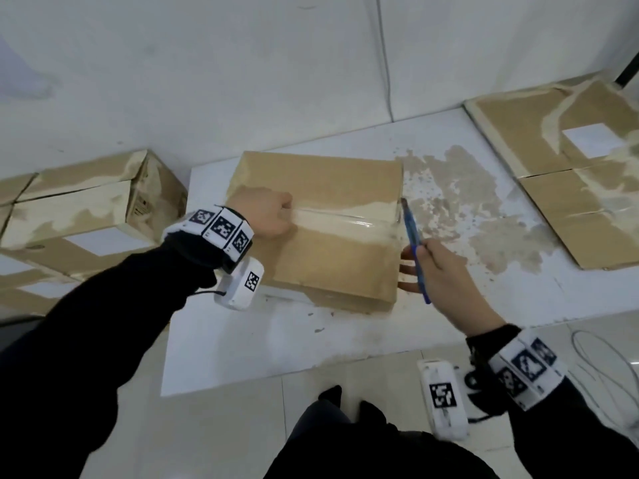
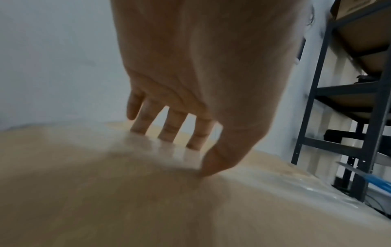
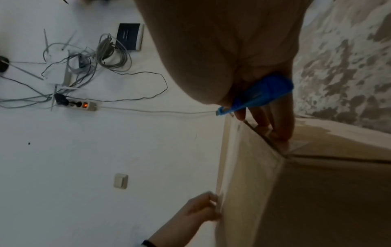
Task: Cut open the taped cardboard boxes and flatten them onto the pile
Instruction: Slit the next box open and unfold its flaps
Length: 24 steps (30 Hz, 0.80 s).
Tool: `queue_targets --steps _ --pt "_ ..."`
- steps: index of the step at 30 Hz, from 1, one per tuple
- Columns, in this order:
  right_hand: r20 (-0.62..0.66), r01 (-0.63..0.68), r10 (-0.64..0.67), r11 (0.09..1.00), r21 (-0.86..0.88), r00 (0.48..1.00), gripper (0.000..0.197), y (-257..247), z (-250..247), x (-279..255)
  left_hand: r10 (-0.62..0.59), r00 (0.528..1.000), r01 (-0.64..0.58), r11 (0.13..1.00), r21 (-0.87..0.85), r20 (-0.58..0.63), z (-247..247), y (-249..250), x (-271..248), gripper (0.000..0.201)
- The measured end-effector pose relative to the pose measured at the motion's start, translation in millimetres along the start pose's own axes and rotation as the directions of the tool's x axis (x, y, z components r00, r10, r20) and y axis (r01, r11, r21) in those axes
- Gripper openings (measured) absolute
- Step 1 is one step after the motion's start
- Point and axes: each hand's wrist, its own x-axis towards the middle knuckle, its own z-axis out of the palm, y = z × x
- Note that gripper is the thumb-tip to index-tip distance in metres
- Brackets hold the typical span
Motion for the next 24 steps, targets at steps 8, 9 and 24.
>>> queue_targets --steps 8,9,24 --pt "0.012 0.016 -0.018 0.979 0.201 1.0 0.029 12 19 -16 0.041 0.989 -0.072 0.971 -0.226 -0.142 29 32 3 0.068" --pt "0.02 0.01 -0.014 0.982 0.189 1.0 0.028 15 20 -16 0.036 0.989 -0.071 0.965 -0.254 -0.142 32 37 5 0.071" --pt "0.248 0.37 -0.278 0.619 -0.692 0.928 0.028 -14 -43 18 0.064 0.923 -0.29 0.763 -0.578 -0.379 53 41 3 0.077"
